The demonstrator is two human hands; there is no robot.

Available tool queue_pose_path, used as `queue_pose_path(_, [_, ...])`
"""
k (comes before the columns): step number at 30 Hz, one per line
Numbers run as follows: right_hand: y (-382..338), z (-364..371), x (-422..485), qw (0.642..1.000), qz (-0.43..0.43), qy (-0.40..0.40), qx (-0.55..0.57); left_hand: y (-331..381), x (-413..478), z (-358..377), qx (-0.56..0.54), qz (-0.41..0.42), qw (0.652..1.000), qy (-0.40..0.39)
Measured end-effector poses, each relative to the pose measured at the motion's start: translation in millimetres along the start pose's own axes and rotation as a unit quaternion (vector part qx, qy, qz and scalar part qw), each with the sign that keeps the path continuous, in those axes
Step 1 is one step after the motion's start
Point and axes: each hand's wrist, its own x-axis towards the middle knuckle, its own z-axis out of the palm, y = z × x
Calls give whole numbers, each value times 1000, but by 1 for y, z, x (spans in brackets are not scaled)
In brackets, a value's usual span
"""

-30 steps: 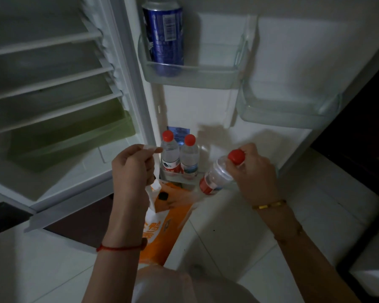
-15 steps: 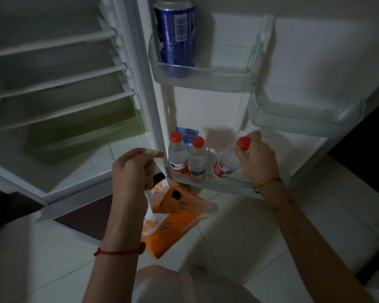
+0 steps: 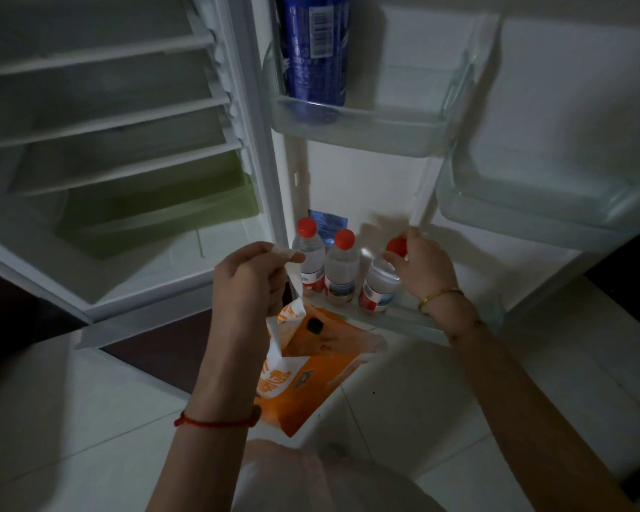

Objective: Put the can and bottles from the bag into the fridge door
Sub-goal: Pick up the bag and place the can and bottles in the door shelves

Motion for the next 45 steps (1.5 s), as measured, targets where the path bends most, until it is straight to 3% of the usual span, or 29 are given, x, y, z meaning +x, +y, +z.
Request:
queue_pose_path(11, [0,-2,-9,997,-24,-28,61,-1,-11,9,-1,1,1000,14])
queue_pose_path(17, [12,-7,-44,987,-26,111,115,-5,-21,10,-1,15,1000,17])
queue_pose_path(19, [12,-5,-59,985,-42,124,111,-6,-23,10,3,19,1000,16])
queue_pose_path(21, [11,5,-70,988,-61,78,115,-7,-24,9,4,24,1000,11])
queue_pose_path(26, [0,45,-84,970,-76,-200,118,-10,-30,7,9,26,1000,-5])
queue_pose_path(32, [8,109,-76,924,-12,-371,95,-11,-41,1,3,18,999,-33])
queue_pose_path(37, [2,132,-88,911,9,-410,43,-10,-54,-1,-1,5,998,-61])
queue_pose_path(40, [31,183,-73,917,60,-381,96,-10,-59,-7,-3,2,997,-79])
queue_pose_path(42, [17,172,-90,923,83,-351,137,-10,-62,-11,-10,-5,996,-87])
queue_pose_path(45, [-27,124,-126,934,52,-309,172,-8,-68,-16,-12,-14,995,-101])
